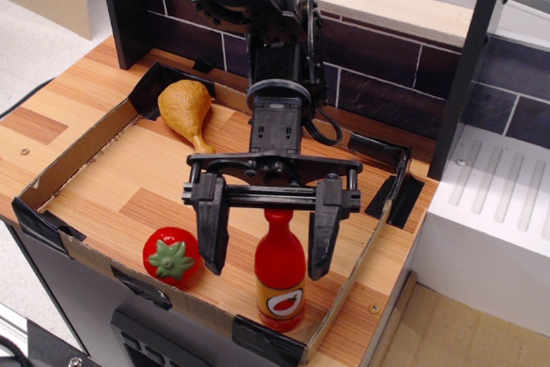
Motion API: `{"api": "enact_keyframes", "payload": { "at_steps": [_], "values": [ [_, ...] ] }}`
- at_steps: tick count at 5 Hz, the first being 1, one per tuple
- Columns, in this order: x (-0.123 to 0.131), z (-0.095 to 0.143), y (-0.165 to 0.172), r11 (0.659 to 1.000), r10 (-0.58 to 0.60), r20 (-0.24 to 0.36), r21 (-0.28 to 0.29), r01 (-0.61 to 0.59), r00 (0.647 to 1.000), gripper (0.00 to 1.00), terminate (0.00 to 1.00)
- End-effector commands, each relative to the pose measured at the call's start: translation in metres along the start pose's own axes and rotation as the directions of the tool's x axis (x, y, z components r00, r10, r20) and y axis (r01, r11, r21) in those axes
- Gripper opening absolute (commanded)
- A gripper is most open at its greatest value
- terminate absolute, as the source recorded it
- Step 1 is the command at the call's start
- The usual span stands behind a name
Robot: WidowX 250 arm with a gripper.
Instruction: Upright hot sauce bottle
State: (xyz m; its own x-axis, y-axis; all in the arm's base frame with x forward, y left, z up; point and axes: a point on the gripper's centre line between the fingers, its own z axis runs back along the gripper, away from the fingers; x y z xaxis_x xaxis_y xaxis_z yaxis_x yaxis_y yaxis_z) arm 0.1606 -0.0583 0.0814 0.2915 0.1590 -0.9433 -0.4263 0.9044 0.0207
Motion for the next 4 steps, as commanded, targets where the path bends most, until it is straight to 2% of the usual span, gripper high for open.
{"api": "enact_keyframes", "payload": {
  "at_steps": [1, 2, 3, 4],
  "values": [
    [-0.002, 0.0126, 0.0025, 0.998, -0.067, 0.091, -0.007, 0.068, 0.994, 1.0, 0.0],
    [0.003, 0.0132, 0.0023, 0.996, -0.091, 0.222, -0.001, 0.094, 0.971, 1.0, 0.0],
    [0.003, 0.0132, 0.0023, 0.996, -0.091, 0.222, -0.001, 0.094, 0.971, 1.0, 0.0],
    [0.003, 0.0132, 0.0023, 0.996, -0.091, 0.222, -0.001, 0.094, 0.971, 1.0, 1.0]
  ]
}}
